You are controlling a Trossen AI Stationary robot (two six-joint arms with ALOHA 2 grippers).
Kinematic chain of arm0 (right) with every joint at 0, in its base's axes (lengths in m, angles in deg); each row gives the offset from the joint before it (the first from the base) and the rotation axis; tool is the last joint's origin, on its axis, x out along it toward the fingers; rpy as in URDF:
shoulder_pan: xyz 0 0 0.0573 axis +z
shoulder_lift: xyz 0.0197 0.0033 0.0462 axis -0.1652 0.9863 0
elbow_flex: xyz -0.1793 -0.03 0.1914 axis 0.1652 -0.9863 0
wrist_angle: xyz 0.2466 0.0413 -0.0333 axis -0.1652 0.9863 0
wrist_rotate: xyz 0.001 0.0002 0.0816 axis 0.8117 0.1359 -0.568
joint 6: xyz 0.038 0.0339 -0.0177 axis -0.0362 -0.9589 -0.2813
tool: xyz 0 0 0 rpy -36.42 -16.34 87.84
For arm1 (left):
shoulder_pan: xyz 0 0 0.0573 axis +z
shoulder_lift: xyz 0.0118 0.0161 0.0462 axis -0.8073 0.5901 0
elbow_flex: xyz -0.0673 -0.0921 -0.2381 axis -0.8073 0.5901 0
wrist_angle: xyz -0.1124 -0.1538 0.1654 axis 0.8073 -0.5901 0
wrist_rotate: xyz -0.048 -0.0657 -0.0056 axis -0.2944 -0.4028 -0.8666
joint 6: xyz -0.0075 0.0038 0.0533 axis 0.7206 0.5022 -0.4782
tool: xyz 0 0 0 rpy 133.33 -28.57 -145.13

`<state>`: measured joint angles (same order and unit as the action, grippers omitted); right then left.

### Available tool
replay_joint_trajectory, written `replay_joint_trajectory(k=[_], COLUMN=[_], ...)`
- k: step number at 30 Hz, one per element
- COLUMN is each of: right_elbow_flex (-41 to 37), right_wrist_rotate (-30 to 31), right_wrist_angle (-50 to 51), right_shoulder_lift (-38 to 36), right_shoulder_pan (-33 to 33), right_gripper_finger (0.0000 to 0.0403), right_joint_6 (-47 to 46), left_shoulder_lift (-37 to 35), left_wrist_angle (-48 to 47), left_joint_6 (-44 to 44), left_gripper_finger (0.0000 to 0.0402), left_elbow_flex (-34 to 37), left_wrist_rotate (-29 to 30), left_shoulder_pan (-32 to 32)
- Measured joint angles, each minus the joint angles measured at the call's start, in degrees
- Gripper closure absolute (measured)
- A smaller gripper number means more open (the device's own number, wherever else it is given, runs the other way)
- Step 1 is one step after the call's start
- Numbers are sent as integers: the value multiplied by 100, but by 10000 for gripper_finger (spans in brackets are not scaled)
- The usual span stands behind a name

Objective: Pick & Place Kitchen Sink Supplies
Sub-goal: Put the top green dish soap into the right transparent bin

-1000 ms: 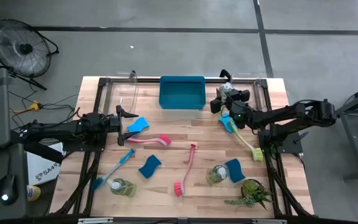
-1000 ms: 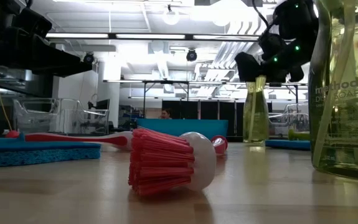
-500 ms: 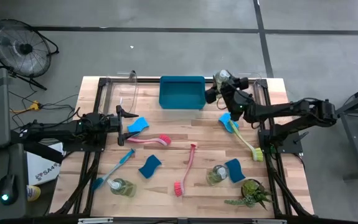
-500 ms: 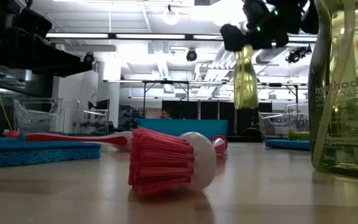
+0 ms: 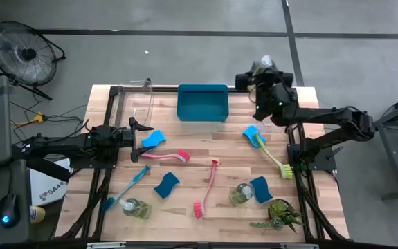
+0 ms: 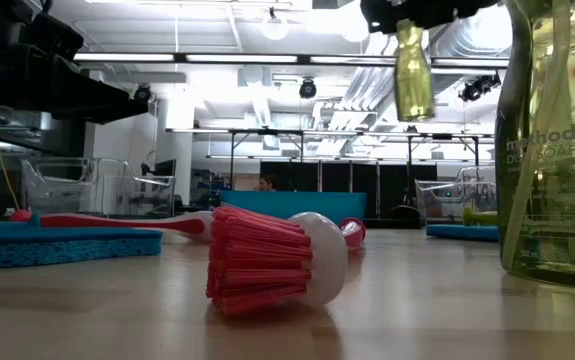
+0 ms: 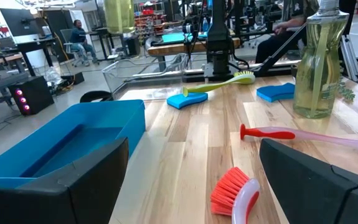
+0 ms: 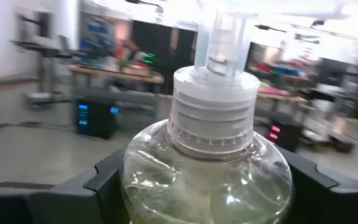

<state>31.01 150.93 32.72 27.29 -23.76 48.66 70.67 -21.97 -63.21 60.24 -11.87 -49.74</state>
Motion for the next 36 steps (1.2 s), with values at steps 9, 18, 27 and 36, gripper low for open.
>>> replay_joint_trajectory(k=[9,18,27,36], right_elbow_flex=[-841,-1964,-2411,-2413], right_wrist_rotate=[337,265,-587,-683], right_wrist_angle=[-254,-263,248,2071], right_shoulder_lift=[-844,-1493,-1531,-1527], right_shoulder_pan=[-474,-930,-1614,-1993], right_gripper_finger=[121,121,121,121], right_joint_6=[38,-890,-1936,-4007], left_shoulder_lift=[-1,-2,-1,-1], left_wrist_angle=[0,0,0,0], left_joint_6=[1,0,0,0], left_gripper_finger=[46,46,46,46], left_elbow_flex=[0,0,0,0], left_wrist_rotate=[7,7,7,4], left_shoulder_pan=[0,0,0,0])
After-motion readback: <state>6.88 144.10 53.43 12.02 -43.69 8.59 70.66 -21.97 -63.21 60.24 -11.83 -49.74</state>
